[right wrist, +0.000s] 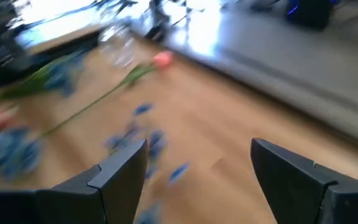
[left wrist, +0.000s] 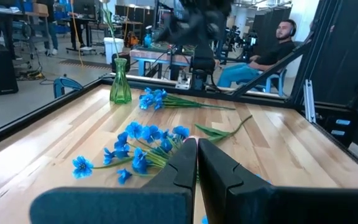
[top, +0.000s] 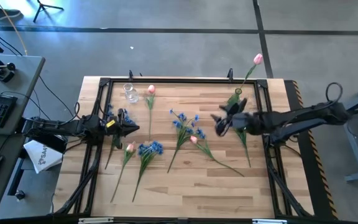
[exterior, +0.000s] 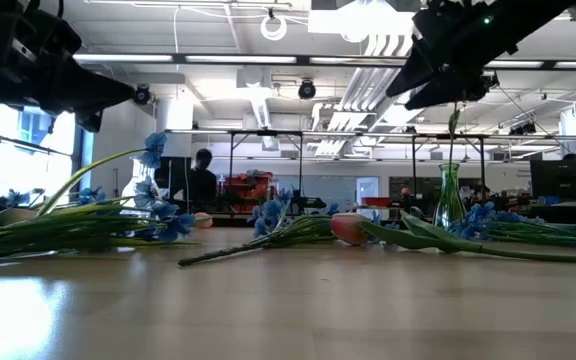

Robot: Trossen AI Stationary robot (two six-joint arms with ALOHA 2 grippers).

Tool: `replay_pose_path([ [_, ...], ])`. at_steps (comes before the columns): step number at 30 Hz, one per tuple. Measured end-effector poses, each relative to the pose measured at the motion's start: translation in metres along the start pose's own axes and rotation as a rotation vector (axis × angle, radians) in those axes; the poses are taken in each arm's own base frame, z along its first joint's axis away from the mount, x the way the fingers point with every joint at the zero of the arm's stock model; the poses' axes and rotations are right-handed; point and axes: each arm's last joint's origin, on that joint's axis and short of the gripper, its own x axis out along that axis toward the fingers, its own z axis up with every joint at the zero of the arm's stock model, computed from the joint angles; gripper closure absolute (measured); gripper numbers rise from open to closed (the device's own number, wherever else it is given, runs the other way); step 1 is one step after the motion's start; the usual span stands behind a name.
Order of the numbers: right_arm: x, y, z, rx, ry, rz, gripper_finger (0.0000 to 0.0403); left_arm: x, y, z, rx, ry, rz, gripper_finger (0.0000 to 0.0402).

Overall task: Sort flowers into vase by color
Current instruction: Put the top right blue flowers into the transparent vase

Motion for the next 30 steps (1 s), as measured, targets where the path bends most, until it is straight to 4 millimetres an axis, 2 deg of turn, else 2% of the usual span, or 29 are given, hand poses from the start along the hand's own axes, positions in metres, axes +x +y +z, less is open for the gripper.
replay_pose_path([
  [3, 0.002, 0.008, -0.015, 0.056, 0.127, 0.064, 0.0121, 0.0, 0.0, 0.0, -0.001, -0.004, 0.0, 0.0398],
  [8, 0.003, 0.006, -0.04, 0.195, 0.451, 0.079, 0.0121, 0.0, 0.0, 0.001, -0.001, -0.006, 0.0, 0.0398],
  [12, 0.002, -0.002, -0.059, 0.281, 0.676, -0.055, 0.0121, 0.0, 0.0, 0.001, -0.001, -0.006, 0.0, 0.0398],
  [16, -0.003, -0.015, -0.075, 0.332, 0.858, -0.28, 0.0121, 0.0, 0.0, 0.001, -0.001, -0.005, 0.0, 0.0398],
  [22, -0.008, -0.026, -0.088, 0.328, 0.992, -0.534, 0.0121, 0.0, 0.0, 0.0, -0.001, -0.005, 0.001, 0.0398],
  [26, -0.005, -0.025, -0.092, 0.317, 1.02, -0.553, 0.0135, 0.0, 0.0, 0.0, 0.0, -0.005, 0.001, 0.0398],
  [30, 0.002, -0.027, -0.094, 0.307, 1.041, -0.569, 0.0176, 0.0, 0.0, 0.0, 0.0, -0.005, 0.0, 0.0398],
])
